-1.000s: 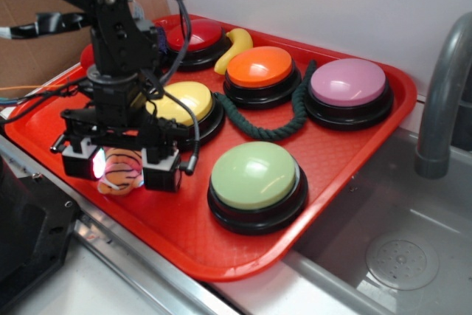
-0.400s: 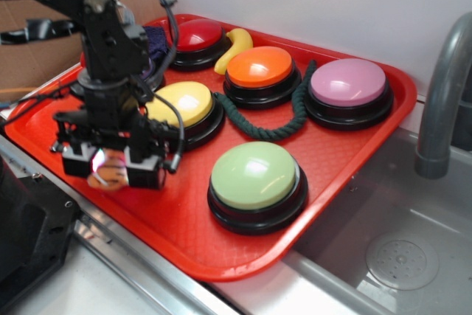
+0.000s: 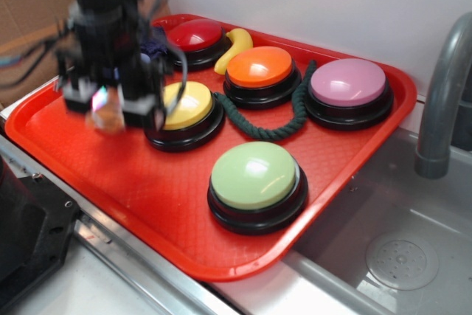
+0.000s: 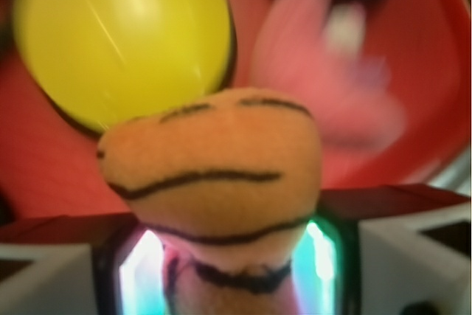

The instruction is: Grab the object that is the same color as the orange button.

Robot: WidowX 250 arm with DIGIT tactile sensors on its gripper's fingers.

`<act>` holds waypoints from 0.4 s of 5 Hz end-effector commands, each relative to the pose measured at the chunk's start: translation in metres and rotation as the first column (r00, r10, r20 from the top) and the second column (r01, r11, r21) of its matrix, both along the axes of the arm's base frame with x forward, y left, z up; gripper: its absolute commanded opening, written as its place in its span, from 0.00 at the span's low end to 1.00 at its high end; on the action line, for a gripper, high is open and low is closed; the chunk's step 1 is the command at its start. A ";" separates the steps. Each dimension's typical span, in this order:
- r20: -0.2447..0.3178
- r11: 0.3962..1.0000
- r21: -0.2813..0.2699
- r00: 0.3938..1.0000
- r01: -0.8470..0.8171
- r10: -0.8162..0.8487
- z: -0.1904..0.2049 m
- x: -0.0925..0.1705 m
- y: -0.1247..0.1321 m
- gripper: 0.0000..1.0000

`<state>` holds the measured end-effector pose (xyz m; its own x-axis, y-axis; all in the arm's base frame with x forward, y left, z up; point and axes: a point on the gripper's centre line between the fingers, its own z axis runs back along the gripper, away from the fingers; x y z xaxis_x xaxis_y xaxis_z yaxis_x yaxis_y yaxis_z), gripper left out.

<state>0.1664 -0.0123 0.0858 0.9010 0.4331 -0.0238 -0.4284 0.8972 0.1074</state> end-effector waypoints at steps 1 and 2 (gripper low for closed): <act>0.142 0.984 -0.018 0.975 0.176 -0.172 0.063 0.025 0.037 0.00; 0.152 0.976 -0.004 0.965 0.217 -0.214 0.069 0.029 0.044 0.00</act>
<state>0.1905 0.0273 0.1420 0.9706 0.2338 0.0575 -0.2365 0.9706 0.0440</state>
